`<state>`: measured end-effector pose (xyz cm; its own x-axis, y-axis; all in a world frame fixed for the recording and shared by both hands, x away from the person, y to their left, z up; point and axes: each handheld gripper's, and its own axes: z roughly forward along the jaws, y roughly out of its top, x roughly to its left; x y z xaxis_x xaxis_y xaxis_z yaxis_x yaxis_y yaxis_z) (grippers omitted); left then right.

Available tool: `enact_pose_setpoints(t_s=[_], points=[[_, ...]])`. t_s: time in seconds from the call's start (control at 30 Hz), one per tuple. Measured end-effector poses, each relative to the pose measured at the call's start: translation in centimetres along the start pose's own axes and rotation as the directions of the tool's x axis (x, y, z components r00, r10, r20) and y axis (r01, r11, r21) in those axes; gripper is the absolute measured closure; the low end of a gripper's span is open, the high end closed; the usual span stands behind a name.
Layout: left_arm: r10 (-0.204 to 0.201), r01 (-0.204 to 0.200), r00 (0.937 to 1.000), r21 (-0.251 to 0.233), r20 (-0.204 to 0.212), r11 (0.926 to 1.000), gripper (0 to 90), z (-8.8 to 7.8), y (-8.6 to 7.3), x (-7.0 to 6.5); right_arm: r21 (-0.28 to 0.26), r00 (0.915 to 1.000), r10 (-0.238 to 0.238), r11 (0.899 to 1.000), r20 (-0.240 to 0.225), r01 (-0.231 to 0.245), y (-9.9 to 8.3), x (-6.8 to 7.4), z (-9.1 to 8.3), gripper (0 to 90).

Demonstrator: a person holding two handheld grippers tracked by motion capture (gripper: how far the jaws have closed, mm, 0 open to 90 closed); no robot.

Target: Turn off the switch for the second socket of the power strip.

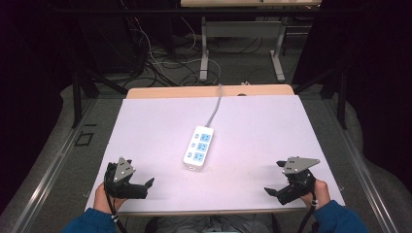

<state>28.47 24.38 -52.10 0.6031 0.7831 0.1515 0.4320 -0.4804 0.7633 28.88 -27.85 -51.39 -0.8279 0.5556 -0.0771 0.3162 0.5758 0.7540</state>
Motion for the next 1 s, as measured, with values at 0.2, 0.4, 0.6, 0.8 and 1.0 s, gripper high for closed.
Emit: enact_pose_setpoints(t_s=[0.2,0.4,0.6,0.8,1.0], points=[[0.000,0.000,1.0000,0.000,-0.004,1.0000,0.0,0.02,0.03,-0.05,-0.004,1.0000,0.010,1.000,0.002,-0.010,-0.02,0.07,-0.02,0.9],[0.012,-0.012,0.9999,0.005,-0.011,0.9999,0.0,0.04,0.08,-0.10,-0.008,0.9999,0.014,1.000,0.001,-0.014,-0.05,0.03,-0.01,1.1],[0.013,-0.013,0.9999,0.007,-0.004,0.9999,0.0,0.20,0.15,-0.27,-0.012,0.9999,0.012,1.000,0.007,-0.011,-0.01,0.02,0.16,1.1],[0.019,-0.019,0.9998,0.010,0.003,0.9998,0.0,0.36,0.51,-0.50,-0.011,1.0000,0.009,1.000,0.003,-0.009,0.00,-0.04,0.17,1.3],[0.028,-0.028,0.9996,0.011,0.004,0.9995,0.1,0.70,0.80,-0.59,0.008,1.0000,0.006,1.000,0.001,-0.006,0.07,0.07,0.17,1.5]])
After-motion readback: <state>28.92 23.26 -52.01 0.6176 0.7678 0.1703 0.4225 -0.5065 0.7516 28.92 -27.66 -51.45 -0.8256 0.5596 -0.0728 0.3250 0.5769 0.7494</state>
